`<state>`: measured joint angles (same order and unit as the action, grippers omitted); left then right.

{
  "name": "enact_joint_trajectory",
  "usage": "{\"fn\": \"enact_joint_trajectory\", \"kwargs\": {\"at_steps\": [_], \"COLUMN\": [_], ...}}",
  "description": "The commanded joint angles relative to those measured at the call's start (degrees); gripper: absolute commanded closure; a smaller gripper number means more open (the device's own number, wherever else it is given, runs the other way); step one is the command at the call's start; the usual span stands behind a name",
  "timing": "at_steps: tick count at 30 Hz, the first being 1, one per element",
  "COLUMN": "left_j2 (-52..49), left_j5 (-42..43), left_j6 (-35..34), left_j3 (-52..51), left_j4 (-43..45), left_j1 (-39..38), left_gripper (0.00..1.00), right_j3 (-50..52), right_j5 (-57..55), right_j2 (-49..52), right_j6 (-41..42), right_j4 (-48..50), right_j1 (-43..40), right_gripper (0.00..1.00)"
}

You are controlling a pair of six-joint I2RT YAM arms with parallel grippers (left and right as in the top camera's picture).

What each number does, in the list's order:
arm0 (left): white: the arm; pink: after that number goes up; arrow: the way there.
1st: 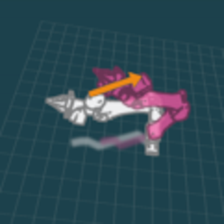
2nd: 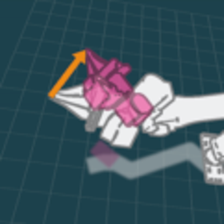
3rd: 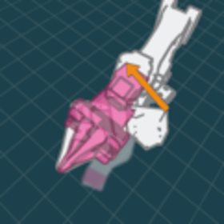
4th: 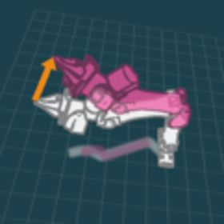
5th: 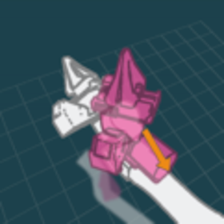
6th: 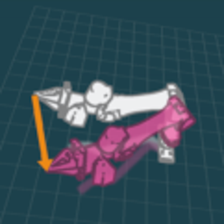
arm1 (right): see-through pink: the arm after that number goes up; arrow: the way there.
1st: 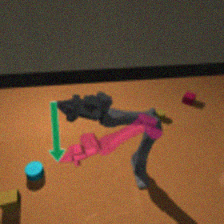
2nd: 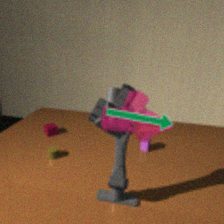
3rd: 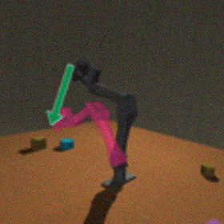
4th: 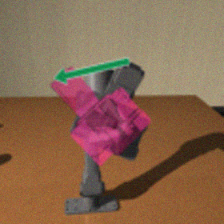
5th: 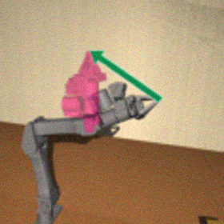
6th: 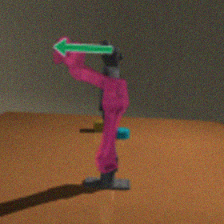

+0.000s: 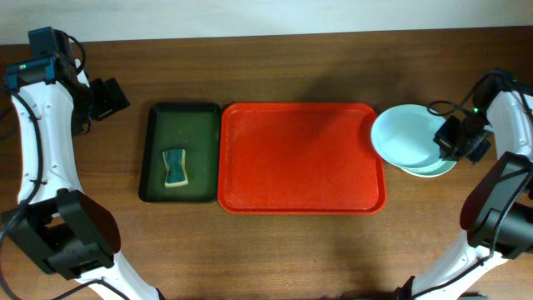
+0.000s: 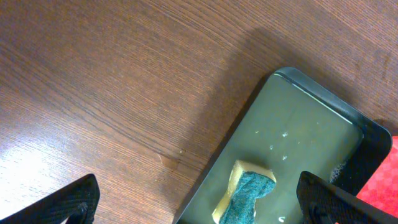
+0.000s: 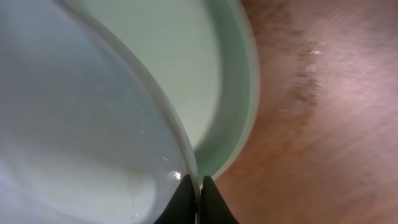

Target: Clean dirty plates on tray and stack at the side

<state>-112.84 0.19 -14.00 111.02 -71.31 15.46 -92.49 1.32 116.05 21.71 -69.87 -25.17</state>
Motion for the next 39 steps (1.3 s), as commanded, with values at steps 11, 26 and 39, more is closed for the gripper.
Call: {"fn": "enact_joint_trajectory", "kwargs": {"at_steps": [11,26,39], "left_j2": [0.28,0.28,0.28], "left_j5": [-0.17,-0.17,-0.17], "left_j6": [-0.52,-0.52,-0.52], "left_j3": [0.61,0.61,0.61], "left_j4": [0.09,0.07,0.07], "left_j1": [0.46,0.46,0.46], "left_gripper": [0.01,0.0,0.01], "right_j3": [0.28,4.48,4.46], "right_j5": [-5.42,6.78,7.08], "right_j2": [-0.26,-0.26,-0.28], "right_j6": [-0.48,-7.04,-12.55], "right_j4": [-2.1,-0.28,-13.55], "right_j1": [-4.11,-4.04,16.79], "right_gripper": [0.95,0.32,0.24]}}
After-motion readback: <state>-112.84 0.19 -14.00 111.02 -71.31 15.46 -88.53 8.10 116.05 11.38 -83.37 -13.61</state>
